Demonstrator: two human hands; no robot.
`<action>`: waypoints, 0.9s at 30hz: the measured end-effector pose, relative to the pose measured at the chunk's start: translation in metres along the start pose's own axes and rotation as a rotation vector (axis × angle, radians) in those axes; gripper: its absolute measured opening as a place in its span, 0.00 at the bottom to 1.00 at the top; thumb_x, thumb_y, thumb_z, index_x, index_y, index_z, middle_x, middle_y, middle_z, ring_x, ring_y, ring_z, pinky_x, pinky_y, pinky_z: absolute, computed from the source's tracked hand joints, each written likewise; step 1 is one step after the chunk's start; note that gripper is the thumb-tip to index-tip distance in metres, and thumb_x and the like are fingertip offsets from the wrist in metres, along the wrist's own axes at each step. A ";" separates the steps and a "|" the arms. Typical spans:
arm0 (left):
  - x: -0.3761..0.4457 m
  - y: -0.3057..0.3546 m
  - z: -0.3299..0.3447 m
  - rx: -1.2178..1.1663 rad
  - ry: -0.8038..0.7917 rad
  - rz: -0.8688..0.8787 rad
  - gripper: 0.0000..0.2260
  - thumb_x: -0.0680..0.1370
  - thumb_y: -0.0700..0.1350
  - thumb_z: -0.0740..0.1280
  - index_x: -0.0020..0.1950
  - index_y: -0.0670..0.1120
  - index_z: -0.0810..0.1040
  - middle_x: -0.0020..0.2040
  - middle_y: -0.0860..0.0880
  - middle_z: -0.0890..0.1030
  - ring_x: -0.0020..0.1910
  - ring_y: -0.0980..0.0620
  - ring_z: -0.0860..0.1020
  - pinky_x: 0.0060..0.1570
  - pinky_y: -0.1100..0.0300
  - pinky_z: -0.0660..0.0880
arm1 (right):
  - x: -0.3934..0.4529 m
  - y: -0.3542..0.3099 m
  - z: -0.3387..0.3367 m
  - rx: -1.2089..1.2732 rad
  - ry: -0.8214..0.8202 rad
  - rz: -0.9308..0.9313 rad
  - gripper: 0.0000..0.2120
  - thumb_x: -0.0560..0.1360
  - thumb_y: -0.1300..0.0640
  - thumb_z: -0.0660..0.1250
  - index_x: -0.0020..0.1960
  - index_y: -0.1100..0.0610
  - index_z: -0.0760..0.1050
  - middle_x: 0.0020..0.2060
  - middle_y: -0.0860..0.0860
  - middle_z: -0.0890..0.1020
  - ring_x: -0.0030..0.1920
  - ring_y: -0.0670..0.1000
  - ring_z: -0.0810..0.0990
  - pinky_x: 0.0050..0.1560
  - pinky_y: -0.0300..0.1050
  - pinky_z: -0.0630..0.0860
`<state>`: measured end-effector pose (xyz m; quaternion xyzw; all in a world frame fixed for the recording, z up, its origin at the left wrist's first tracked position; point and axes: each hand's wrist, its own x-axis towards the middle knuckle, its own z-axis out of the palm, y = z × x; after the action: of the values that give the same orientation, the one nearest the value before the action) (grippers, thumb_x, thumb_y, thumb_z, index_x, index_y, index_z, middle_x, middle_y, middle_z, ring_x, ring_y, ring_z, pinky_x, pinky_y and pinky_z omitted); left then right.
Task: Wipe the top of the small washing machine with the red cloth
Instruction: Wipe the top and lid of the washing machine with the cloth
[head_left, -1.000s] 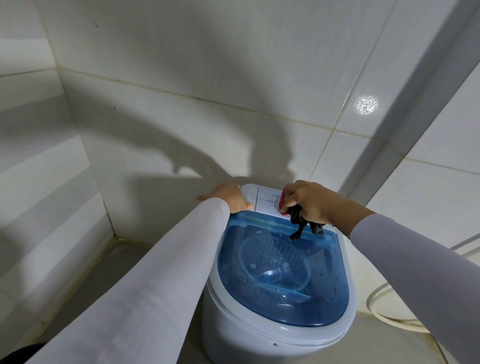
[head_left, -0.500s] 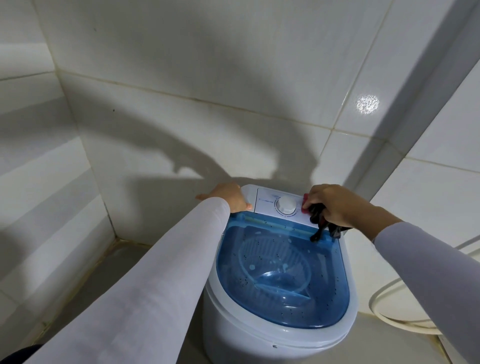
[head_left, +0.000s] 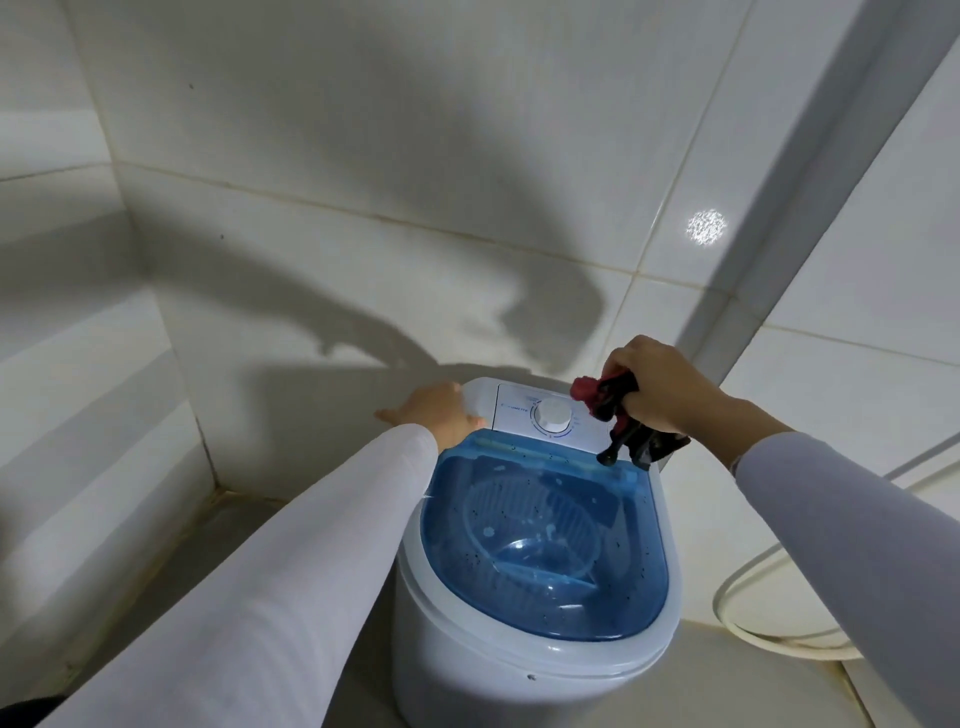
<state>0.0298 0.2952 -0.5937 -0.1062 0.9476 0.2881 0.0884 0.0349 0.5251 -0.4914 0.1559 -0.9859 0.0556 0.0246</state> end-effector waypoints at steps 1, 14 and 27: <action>-0.003 -0.005 0.001 -0.042 0.001 0.010 0.29 0.73 0.59 0.66 0.73 0.52 0.66 0.69 0.49 0.73 0.69 0.41 0.70 0.69 0.34 0.60 | -0.003 -0.002 -0.001 0.029 0.014 0.026 0.18 0.70 0.70 0.59 0.55 0.56 0.76 0.49 0.53 0.72 0.49 0.56 0.74 0.45 0.42 0.68; -0.076 -0.055 -0.021 -0.097 -0.116 0.085 0.34 0.77 0.58 0.65 0.78 0.45 0.59 0.77 0.48 0.63 0.75 0.47 0.64 0.72 0.54 0.61 | -0.006 -0.073 0.022 0.345 0.140 0.234 0.17 0.73 0.65 0.58 0.59 0.54 0.72 0.53 0.57 0.79 0.44 0.54 0.73 0.43 0.44 0.68; -0.084 -0.062 -0.003 0.028 -0.162 0.056 0.29 0.71 0.62 0.69 0.68 0.51 0.71 0.65 0.49 0.77 0.61 0.44 0.76 0.64 0.43 0.71 | 0.010 -0.131 0.065 -0.191 0.211 -0.114 0.17 0.74 0.66 0.59 0.61 0.58 0.62 0.48 0.59 0.73 0.33 0.58 0.71 0.33 0.48 0.68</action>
<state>0.1263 0.2555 -0.6046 -0.0548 0.9439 0.2848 0.1582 0.0637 0.3900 -0.5421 0.2018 -0.9682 -0.0240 0.1458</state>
